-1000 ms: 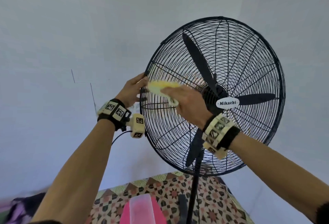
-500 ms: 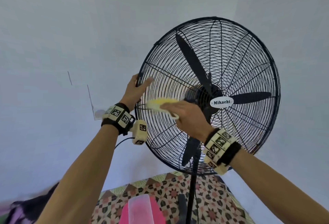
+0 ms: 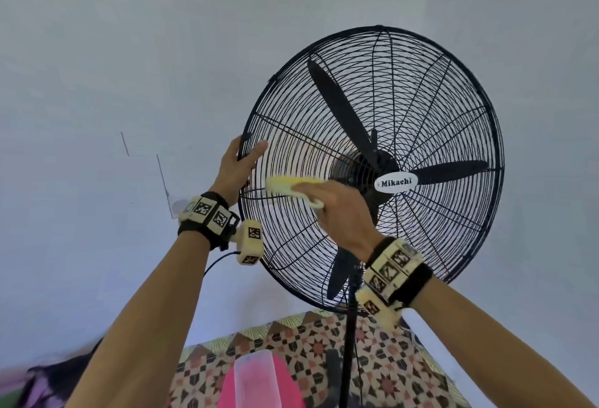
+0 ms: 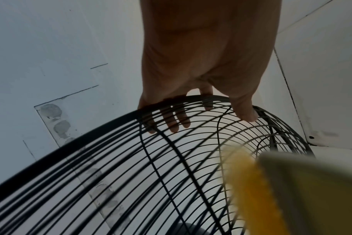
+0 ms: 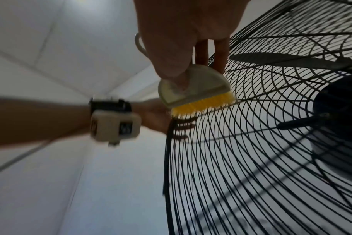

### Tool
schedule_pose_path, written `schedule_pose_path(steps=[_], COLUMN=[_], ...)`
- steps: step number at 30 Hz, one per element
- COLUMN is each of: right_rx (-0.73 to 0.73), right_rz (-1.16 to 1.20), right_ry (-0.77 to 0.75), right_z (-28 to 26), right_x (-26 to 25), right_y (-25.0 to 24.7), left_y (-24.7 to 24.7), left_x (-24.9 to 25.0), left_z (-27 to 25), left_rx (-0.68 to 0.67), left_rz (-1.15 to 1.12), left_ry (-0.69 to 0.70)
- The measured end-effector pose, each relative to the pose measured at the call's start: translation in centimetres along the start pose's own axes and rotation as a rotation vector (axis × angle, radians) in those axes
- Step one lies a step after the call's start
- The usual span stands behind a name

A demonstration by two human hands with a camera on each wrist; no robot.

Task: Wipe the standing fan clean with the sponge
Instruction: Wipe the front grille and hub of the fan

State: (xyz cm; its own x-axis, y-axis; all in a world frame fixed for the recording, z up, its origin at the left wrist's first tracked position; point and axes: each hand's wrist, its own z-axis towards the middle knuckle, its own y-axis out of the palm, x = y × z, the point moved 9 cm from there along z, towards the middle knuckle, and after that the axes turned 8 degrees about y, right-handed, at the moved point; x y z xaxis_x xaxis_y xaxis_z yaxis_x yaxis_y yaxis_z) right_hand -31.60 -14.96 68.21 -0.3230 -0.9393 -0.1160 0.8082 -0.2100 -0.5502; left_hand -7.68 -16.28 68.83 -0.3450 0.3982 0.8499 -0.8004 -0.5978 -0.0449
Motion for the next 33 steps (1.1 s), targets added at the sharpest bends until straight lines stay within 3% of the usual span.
schedule_pose_path(steps=[4, 7, 10, 12, 17, 19, 23, 25, 29, 33], right_rx=[0.172, 0.125, -0.081, -0.155, 0.13, 0.104, -0.107, -0.083, 0.11, -0.026], right_rz=[0.036, 0.022, 0.004, 0.046, 0.078, 0.039, -0.003, 0.018, 0.052, -0.004], right_ry=[0.107, 0.079, -0.056, -0.06, 0.131, 0.122, -0.031, -0.034, 0.096, -0.005], right_z=[5.3, 4.9, 0.0, -1.2, 3.5, 3.2, -1.2, -0.4, 3.3, 0.6], right_x=[2.3, 2.4, 1.1, 1.4, 5.5, 5.9, 4.2, 4.0, 6.3, 5.0], right_y=[-3.5, -2.7, 0.7, 1.2, -3.9, -3.4, -0.8, -1.8, -4.1, -1.4], left_y=[0.6, 0.3, -0.1, -0.3, 0.3, 0.2, -0.2, -0.3, 0.1, -0.4], left_x=[0.0, -0.1, -0.5, -0.8, -0.4, -0.4, -0.9, -1.0, -0.9, -1.0], left_z=[0.0, 0.1, 0.1, 0.2, 0.4, 0.4, 0.4, 0.4, 0.3, 0.5], left_rx=[0.0, 0.009, 0.009, 0.01, -0.015, -0.013, -0.008, -0.007, -0.023, 0.001], left_rz=[0.003, -0.001, -0.009, -0.009, 0.006, 0.009, -0.001, 0.006, 0.02, 0.011], left_ry=[-0.012, -0.008, -0.021, -0.029, -0.031, -0.033, -0.037, -0.036, -0.045, -0.034])
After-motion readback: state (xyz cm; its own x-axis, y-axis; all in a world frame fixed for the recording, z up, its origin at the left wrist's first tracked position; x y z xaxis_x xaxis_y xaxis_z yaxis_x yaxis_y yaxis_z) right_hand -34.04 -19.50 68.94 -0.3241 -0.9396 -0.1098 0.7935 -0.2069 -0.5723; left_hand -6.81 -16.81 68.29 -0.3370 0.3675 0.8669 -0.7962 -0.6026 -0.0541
